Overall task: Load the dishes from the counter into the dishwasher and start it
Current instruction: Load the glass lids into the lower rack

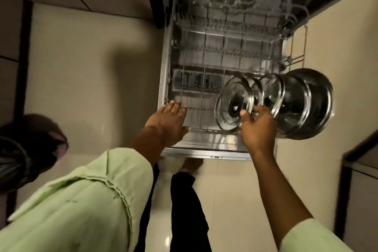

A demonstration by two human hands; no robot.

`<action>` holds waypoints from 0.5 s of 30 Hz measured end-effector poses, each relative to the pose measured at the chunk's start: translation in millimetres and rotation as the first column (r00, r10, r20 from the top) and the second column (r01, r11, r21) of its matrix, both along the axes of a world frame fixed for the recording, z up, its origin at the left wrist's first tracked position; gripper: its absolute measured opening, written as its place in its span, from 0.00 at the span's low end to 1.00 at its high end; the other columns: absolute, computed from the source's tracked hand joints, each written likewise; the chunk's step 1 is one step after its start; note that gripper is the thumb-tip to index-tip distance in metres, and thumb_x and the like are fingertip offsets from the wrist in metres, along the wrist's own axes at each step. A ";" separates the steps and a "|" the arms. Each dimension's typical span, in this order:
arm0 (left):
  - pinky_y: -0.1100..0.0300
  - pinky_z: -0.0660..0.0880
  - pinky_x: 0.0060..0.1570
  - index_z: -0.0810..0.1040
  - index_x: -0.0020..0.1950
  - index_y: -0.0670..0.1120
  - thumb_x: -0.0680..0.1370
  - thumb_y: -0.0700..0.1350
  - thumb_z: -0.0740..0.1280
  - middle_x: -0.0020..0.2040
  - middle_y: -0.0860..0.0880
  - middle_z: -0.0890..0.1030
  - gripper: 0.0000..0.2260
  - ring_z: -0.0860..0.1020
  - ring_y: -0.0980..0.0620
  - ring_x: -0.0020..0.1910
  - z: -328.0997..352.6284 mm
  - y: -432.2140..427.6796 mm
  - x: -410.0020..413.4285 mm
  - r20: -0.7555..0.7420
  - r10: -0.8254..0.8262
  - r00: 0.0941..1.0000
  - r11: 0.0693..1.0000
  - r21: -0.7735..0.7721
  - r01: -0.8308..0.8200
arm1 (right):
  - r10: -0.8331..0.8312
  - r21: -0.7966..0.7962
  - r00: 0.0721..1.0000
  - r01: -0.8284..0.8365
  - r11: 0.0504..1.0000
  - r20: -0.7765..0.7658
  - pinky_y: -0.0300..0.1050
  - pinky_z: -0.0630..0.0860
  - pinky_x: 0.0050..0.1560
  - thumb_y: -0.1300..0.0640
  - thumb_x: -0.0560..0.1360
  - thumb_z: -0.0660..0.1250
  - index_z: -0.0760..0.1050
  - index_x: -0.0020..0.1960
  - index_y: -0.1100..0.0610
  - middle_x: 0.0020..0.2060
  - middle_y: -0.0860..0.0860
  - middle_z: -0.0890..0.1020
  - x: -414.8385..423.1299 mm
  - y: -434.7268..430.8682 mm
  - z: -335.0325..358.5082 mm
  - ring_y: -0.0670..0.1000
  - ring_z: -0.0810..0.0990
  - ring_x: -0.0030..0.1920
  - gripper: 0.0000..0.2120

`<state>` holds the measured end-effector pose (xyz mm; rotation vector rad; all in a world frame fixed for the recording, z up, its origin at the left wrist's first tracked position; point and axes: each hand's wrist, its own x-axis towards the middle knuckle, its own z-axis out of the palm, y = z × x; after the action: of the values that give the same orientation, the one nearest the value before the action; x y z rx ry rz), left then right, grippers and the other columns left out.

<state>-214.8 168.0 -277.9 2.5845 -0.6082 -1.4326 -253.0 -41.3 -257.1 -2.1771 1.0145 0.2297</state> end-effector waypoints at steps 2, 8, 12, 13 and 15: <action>0.52 0.42 0.77 0.41 0.81 0.44 0.85 0.57 0.51 0.81 0.43 0.40 0.32 0.41 0.46 0.80 -27.4 -7.1 10.8 -0.016 0.004 1.000 1.000 -0.013 -0.004 | -0.005 -0.057 1.000 0.005 0.998 0.008 0.61 0.79 0.50 0.44 0.72 0.65 0.75 0.52 0.52 0.41 0.53 0.83 9.5 2.1 -20.9 0.61 0.82 0.44 0.14; 0.49 0.42 0.77 0.40 0.81 0.46 0.84 0.58 0.50 0.81 0.43 0.39 0.32 0.40 0.45 0.80 -98.5 -26.2 26.4 -0.075 0.004 0.997 1.000 -0.020 -0.005 | 0.053 -0.240 0.997 -0.065 0.968 -0.057 0.34 0.57 0.40 0.54 0.78 0.67 0.79 0.53 0.59 0.45 0.55 0.83 26.4 8.9 -58.3 0.55 0.81 0.48 0.09; 0.47 0.43 0.78 0.39 0.81 0.44 0.84 0.60 0.50 0.80 0.42 0.38 0.34 0.40 0.44 0.80 -123.1 -31.5 24.0 -0.142 -0.015 0.990 0.999 0.035 0.020 | 0.047 -0.289 0.998 -0.060 0.955 -0.052 0.49 0.76 0.52 0.56 0.78 0.68 0.78 0.53 0.59 0.45 0.56 0.83 30.1 13.7 -76.4 0.57 0.81 0.49 0.08; 0.47 0.43 0.78 0.39 0.81 0.44 0.83 0.61 0.50 0.80 0.42 0.38 0.35 0.40 0.44 0.80 -129.5 -32.5 22.8 -0.166 -0.016 0.986 0.998 0.058 0.026 | 0.045 -0.295 0.997 -0.061 0.954 -0.062 0.49 0.77 0.51 0.56 0.78 0.68 0.78 0.54 0.59 0.45 0.56 0.83 31.0 12.2 -80.9 0.56 0.82 0.48 0.08; 0.47 0.43 0.78 0.38 0.80 0.43 0.83 0.62 0.50 0.80 0.42 0.37 0.36 0.39 0.45 0.79 -138.7 -32.7 19.8 -0.206 -0.013 0.978 0.996 0.088 0.032 | 0.052 -0.306 0.995 -0.075 0.949 -0.082 0.42 0.74 0.46 0.56 0.78 0.67 0.78 0.54 0.60 0.46 0.56 0.84 32.9 8.2 -86.9 0.55 0.82 0.47 0.09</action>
<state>-195.0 135.2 -416.6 2.4565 -0.5565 -1.7452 -220.2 -33.1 -344.0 -2.5034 1.0811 0.1911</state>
